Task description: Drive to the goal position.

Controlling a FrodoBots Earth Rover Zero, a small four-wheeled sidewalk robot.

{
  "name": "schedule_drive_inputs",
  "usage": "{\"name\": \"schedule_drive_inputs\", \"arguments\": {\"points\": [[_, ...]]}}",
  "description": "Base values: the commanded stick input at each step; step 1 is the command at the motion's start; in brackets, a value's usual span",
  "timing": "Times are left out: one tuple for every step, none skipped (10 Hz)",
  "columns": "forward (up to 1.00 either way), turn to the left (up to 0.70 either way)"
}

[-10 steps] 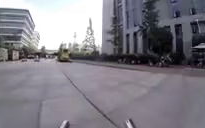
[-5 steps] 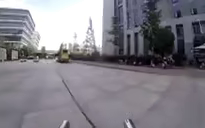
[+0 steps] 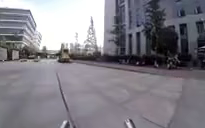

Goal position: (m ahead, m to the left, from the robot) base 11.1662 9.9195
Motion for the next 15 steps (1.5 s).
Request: {"name": "schedule_drive_inputs", "arguments": {"points": [[0.45,-0.27],[0.45,-0.27],[0.45,-0.27],[0.45,-0.27],[0.45,-0.27],[0.45,-0.27],[0.45,-0.27],[0.45,-0.27],[0.45,-0.27],[0.45,-0.27],[0.45,-0.27],[0.45,-0.27],[0.45,-0.27],[0.45,-0.27],[0.45,-0.27]]}}
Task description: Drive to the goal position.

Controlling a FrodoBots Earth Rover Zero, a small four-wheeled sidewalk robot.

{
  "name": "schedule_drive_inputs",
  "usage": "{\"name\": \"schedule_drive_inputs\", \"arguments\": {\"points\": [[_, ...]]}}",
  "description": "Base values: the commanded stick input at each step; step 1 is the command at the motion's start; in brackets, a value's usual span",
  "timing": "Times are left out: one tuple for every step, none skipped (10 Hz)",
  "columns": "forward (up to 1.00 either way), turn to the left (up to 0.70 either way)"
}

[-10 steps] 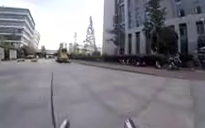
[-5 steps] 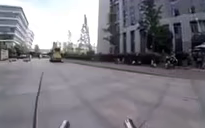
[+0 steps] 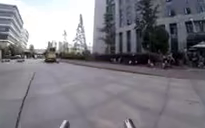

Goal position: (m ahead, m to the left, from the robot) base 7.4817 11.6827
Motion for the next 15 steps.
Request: {"name": "schedule_drive_inputs", "arguments": {"points": [[0.45,-0.27],[0.45,-0.27],[0.45,-0.27],[0.45,-0.27],[0.24,-0.35],[0.00,-0.45],[0.00,-0.45],[0.00,-0.45],[0.00,-0.45],[0.00,-0.45],[0.00,-0.45],[0.00,-0.45],[0.00,-0.45],[0.00,-0.45],[0.00,-0.45]]}}
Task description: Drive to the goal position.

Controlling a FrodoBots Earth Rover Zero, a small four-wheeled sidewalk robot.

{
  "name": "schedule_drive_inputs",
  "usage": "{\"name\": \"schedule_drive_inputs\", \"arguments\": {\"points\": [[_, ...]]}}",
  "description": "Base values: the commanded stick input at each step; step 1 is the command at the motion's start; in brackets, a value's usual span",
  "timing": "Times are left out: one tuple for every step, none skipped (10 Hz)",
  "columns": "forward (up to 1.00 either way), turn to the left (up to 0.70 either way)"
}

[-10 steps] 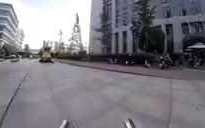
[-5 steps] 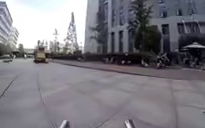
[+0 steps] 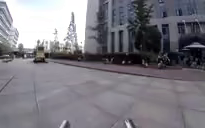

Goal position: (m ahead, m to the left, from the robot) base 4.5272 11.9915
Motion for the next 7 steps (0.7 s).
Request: {"name": "schedule_drive_inputs", "arguments": {"points": [[0.00,-0.45],[0.00,-0.45],[0.00,-0.45],[0.00,-0.45],[0.00,-0.45],[0.00,-0.45],[0.00,-0.45]]}}
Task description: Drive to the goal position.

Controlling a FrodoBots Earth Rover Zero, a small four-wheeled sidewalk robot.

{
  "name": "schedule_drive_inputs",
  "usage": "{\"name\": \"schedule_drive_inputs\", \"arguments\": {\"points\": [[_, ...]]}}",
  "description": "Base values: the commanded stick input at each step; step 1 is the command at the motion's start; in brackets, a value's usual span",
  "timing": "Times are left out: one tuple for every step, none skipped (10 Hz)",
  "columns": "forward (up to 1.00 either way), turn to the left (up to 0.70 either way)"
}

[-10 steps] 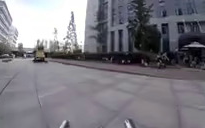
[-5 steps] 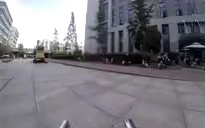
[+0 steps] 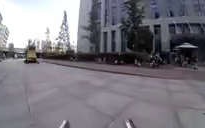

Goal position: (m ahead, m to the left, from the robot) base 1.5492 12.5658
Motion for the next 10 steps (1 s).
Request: {"name": "schedule_drive_inputs", "arguments": {"points": [[0.00,-0.45],[0.00,-0.45],[0.00,-0.45],[0.00,-0.45],[0.00,-0.45],[0.00,-0.38],[0.00,-0.23],[0.00,-0.05],[0.33,0.00],[0.62,0.00]]}}
